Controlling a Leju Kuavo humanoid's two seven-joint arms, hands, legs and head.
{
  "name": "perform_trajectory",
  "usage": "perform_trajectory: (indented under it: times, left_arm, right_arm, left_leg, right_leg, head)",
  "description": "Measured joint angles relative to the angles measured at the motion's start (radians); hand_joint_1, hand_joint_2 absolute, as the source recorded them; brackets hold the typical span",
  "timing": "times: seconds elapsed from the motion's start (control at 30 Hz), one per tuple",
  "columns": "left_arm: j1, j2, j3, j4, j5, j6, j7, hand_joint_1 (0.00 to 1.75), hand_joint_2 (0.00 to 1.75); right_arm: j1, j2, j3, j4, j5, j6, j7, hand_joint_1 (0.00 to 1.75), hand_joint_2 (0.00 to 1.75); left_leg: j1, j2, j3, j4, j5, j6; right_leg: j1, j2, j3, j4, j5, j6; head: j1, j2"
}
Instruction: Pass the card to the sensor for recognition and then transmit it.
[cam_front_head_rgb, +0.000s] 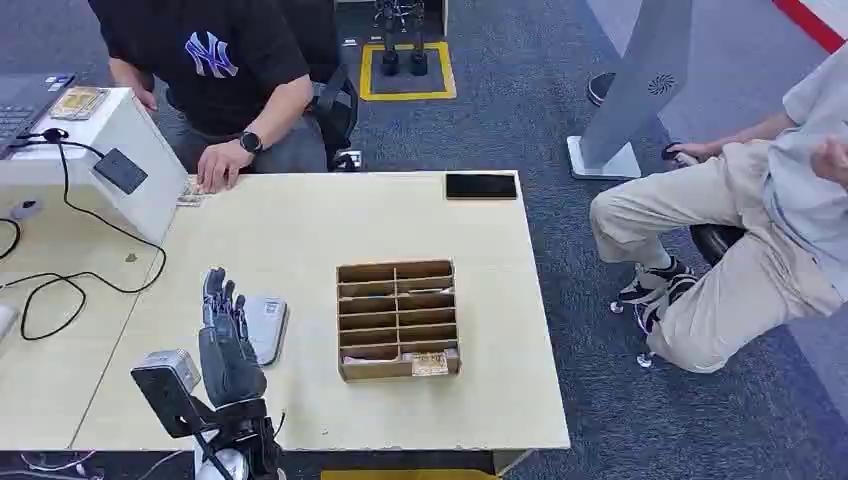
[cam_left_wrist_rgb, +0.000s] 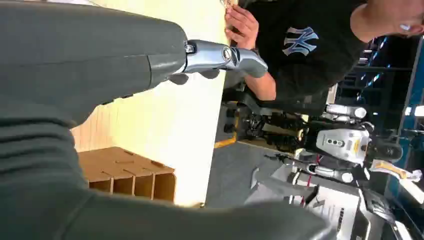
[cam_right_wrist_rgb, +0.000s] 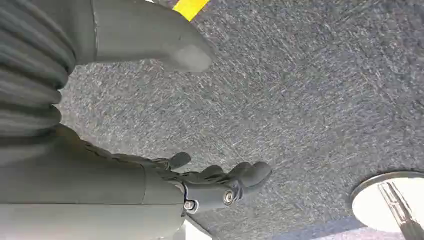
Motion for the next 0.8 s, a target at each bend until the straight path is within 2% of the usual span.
perform_trajectory:
  times: [0.27,0.7,0.8]
  left_arm:
    - [0.002,0.0,0.001,-0.013,0.032,0.033,-0.053,0.0,1.75]
    - [0.006,0.0,0.006,-0.027,0.04,0.039,-0.062,0.0,1.75]
    - [0.006,0.0,0.01,-0.032,0.013,0.083,-0.087,0.0,1.75]
  right_arm:
    - [-0.002,0.0,0.011,-0.026,-0.095,0.052,-0.06,0.0,1.75]
    - [-0.005,0.0,0.021,-0.046,-0.103,0.058,-0.069,0.0,1.75]
    - [-0.005,0.0,0.024,-0.049,-0.107,0.056,-0.064,0.0,1.75]
  left_leg:
    - [0.0,0.0,0.0,0.0,0.0,0.0]
    - [0.0,0.0,0.0,0.0,0.0,0.0]
    - [0.0,0.0,0.0,0.0,0.0,0.0]
  right_leg:
    - [0.0,0.0,0.0,0.0,0.0,0.0]
    - [0.0,0.0,0.0,0.0,0.0,0.0]
    - [0.0,0.0,0.0,0.0,0.0,0.0]
  head:
    - [0.0,0.0]
    - [0.0,0.0]
    - [0.0,0.0]
